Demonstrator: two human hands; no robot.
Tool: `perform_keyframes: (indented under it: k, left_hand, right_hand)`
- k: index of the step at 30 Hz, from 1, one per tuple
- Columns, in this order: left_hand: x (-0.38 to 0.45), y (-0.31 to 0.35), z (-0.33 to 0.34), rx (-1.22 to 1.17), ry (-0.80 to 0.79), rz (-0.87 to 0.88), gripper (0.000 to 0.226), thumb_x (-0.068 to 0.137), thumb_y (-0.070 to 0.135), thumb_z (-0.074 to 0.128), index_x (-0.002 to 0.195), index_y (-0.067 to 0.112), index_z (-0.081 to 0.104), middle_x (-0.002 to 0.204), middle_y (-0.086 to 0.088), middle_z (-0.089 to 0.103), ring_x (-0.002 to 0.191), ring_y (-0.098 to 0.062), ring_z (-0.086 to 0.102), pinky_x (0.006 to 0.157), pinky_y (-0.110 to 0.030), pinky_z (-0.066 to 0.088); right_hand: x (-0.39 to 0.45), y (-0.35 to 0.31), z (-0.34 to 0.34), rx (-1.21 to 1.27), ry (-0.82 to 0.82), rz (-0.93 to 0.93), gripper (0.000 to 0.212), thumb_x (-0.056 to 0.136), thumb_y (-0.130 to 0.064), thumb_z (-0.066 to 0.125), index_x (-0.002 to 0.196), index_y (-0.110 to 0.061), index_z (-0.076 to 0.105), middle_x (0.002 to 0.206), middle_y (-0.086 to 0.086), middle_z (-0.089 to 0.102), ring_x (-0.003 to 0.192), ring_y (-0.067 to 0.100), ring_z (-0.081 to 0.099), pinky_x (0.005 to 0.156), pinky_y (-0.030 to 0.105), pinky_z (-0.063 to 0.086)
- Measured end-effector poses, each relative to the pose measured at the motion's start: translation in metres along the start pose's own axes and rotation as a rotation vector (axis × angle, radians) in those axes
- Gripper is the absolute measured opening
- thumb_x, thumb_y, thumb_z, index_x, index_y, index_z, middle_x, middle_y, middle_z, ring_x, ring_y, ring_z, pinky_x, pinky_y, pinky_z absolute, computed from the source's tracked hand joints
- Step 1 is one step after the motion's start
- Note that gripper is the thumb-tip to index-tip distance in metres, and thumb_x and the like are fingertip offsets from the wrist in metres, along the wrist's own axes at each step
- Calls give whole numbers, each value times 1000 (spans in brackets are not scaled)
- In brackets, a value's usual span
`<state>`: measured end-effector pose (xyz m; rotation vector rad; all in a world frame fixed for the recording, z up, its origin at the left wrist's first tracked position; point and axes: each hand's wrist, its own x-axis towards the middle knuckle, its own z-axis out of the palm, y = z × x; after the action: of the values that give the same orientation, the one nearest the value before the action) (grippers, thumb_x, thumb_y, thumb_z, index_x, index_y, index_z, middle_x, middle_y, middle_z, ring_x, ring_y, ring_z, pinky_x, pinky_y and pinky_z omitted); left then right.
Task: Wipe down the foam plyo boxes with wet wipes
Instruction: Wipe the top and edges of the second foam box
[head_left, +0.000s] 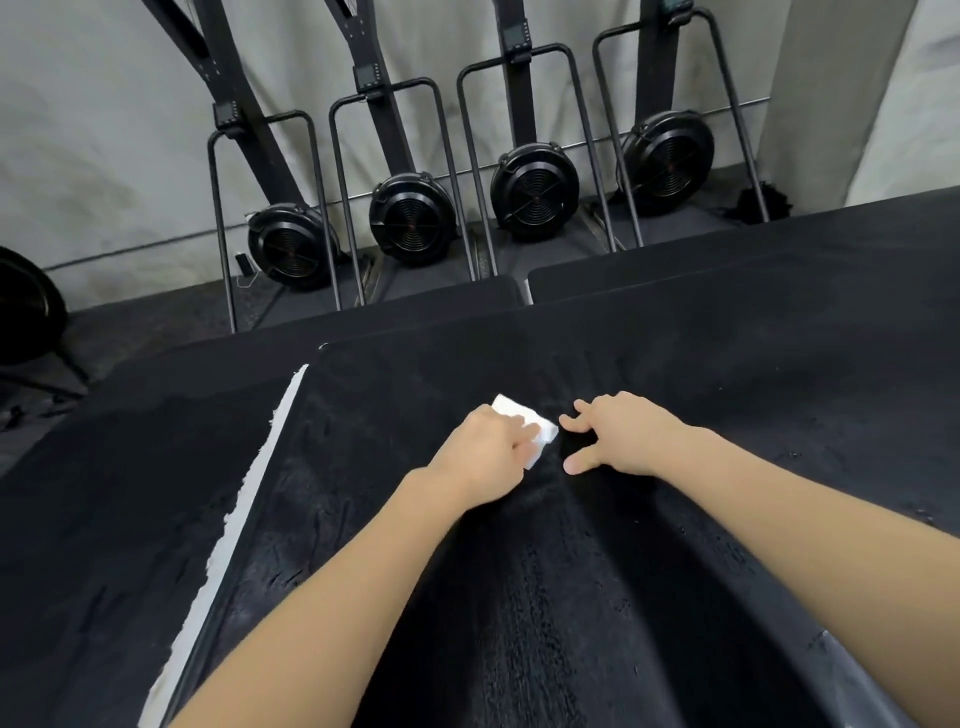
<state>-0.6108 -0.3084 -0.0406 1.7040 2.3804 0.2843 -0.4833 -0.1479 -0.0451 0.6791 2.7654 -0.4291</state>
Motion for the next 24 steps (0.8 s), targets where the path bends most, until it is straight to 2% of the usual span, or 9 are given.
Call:
perform_keyframes:
  k: [2,6,9,13,15,17,19,21,24]
  left_hand:
    - [-32,11,7,12,-4,49,42,100,15,44,69,43,46,70,9,44,84,-16,43,79,-39,48]
    - [-65,19,20,-10,-37,76,21,101,20,43,85,23,56,81,7,51,101,-18,46,86,-40,49]
    - [-51,12,12,-60,-41,22,24,106,22,41,105,27,64,99,5,59,111,-22,45,95,-38,47]
    - [-20,3,11,44,-58,-83,39,109,29,34,146,26,46,131,5,54,130,-26,34,106,-43,41]
    - [-20,4,13,-10,-29,-86,36,108,31,36,140,30,53,123,5,59,126,-25,36,106,-40,40]
    - [-34,7,16,-89,-6,-36,25,107,30,42,113,37,65,106,3,65,113,-24,43,102,-38,41]
    - [-58,16,20,-148,7,9,17,104,31,49,95,39,62,96,0,66,107,-24,46,98,-37,44]
    - [-85,26,27,-173,3,46,14,102,34,52,96,34,65,102,-2,68,111,-15,47,97,-34,45]
    - [-117,38,35,-175,-32,86,21,103,39,52,107,33,72,123,10,65,124,0,40,102,-25,43]
  right_hand:
    - [-2,-2,2,3,-2,3,76,90,-60,60,155,-36,27,165,-8,17,149,26,23,117,49,29]
    - [-4,-1,5,-35,-16,-7,73,96,-58,52,157,-35,20,167,-5,9,153,28,8,120,55,17]
    - [-2,0,5,-11,-11,-13,72,96,-57,53,157,-34,21,167,-4,10,153,28,7,120,56,15]
    - [-3,1,8,7,-8,-14,71,97,-55,51,158,-34,20,167,-4,9,153,30,5,121,56,13]
    - [-3,2,10,11,-6,-15,70,99,-52,50,158,-33,18,167,-4,8,153,30,3,121,56,10]
    - [-4,2,10,-14,-2,-19,69,100,-52,49,158,-33,17,167,-3,8,153,30,3,121,57,11]
    - [-4,2,10,-48,2,-18,68,100,-51,49,158,-33,18,167,-3,9,153,31,8,120,55,17]
    - [-4,1,10,-69,5,-14,67,100,-52,49,158,-33,20,167,-1,12,151,31,15,118,52,24]
    - [-10,-1,12,-50,25,-18,66,99,-57,46,157,-33,25,166,0,17,149,30,21,117,48,27]
